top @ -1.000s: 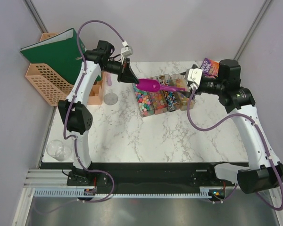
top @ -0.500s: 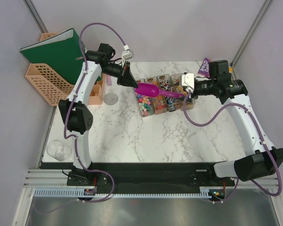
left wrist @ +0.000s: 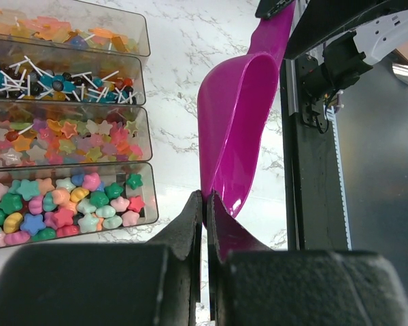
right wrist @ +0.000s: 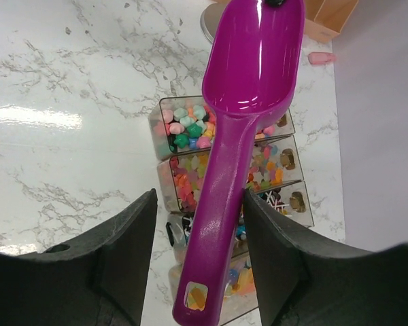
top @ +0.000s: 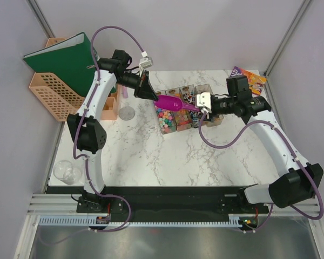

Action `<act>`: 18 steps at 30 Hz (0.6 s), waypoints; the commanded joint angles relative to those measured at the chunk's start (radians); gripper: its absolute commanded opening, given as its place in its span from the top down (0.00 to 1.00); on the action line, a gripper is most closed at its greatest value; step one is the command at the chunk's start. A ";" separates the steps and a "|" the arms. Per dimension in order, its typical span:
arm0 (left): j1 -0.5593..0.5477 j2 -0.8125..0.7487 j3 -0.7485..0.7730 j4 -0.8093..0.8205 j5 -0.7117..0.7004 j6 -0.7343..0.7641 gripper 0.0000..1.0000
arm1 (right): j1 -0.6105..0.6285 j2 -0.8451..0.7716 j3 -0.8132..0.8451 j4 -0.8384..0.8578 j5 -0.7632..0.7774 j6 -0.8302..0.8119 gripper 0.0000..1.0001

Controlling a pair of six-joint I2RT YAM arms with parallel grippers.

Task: Pack the candies
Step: Pick up the spatula from the center of the board.

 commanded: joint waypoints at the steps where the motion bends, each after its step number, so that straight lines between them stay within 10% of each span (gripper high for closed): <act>1: -0.005 -0.007 0.022 -0.137 0.037 -0.025 0.98 | 0.012 -0.022 -0.019 0.108 0.027 0.040 0.40; 18: -0.005 -0.011 0.002 -0.115 0.038 -0.039 0.98 | 0.022 -0.028 -0.033 0.192 0.067 0.145 0.59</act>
